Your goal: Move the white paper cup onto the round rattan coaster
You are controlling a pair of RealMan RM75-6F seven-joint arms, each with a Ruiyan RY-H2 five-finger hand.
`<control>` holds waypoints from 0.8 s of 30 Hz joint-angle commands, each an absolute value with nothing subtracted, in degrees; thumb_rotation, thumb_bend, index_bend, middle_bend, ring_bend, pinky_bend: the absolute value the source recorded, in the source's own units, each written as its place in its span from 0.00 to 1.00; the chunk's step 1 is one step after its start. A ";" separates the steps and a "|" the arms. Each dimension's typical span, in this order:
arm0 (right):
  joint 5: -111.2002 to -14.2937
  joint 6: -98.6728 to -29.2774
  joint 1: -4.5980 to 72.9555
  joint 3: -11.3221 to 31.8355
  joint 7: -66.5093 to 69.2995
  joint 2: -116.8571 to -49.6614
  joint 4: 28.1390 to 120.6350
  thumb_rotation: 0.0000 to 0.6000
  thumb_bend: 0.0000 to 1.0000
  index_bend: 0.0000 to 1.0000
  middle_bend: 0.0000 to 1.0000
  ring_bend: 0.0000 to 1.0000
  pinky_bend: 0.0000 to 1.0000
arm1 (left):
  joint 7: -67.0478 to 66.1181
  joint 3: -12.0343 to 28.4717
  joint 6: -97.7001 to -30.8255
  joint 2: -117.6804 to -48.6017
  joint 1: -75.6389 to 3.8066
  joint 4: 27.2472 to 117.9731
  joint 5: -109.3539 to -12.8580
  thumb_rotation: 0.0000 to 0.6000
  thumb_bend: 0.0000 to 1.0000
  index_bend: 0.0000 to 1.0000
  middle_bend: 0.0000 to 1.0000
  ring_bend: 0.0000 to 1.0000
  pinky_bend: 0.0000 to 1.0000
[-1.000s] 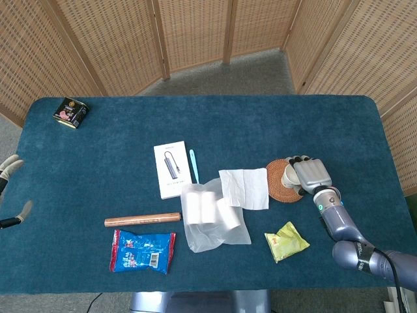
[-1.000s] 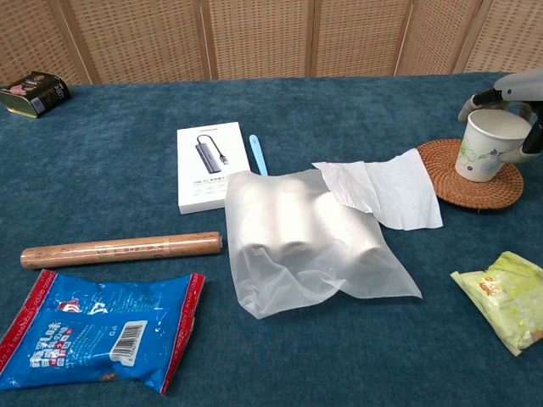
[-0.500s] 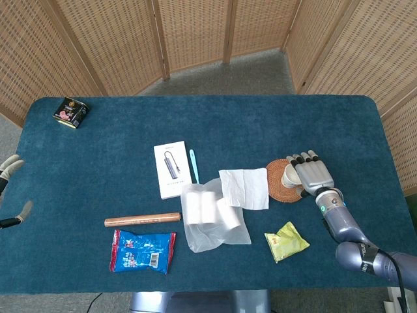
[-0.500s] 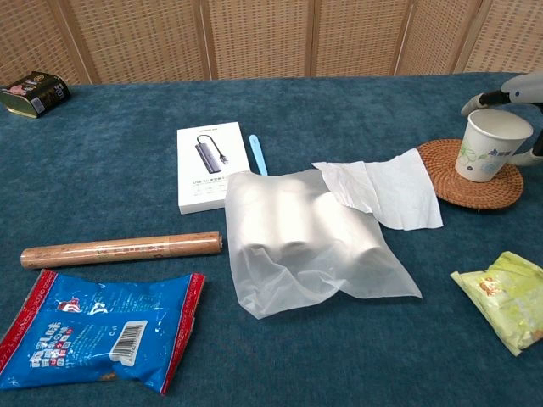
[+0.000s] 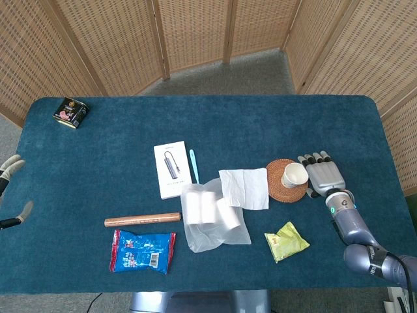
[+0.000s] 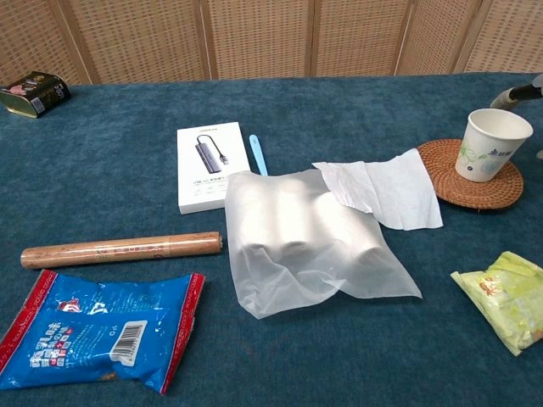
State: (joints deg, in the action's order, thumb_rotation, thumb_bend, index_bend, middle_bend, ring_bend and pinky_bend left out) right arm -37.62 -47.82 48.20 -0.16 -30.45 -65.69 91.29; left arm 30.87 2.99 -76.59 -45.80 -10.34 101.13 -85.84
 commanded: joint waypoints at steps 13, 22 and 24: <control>-35.99 -51.96 45.19 -2.41 -32.92 -62.13 91.16 1.00 0.53 0.00 0.00 0.00 0.00 | 30.47 3.09 -76.85 -45.33 -10.42 101.92 -86.02 1.00 0.48 0.00 0.00 0.00 0.00; -43.31 -60.55 36.92 0.07 -20.99 -60.39 91.98 1.00 0.51 0.00 0.00 0.00 0.00 | 29.87 2.93 -79.15 -45.62 -9.00 102.99 -85.77 1.00 0.48 0.00 0.00 0.00 0.00; -47.44 -63.51 34.08 0.64 -16.18 -60.06 91.93 1.00 0.50 0.00 0.00 0.00 0.00 | 28.93 2.60 -80.11 -45.87 -8.23 103.15 -85.87 1.00 0.48 0.00 0.00 0.00 0.00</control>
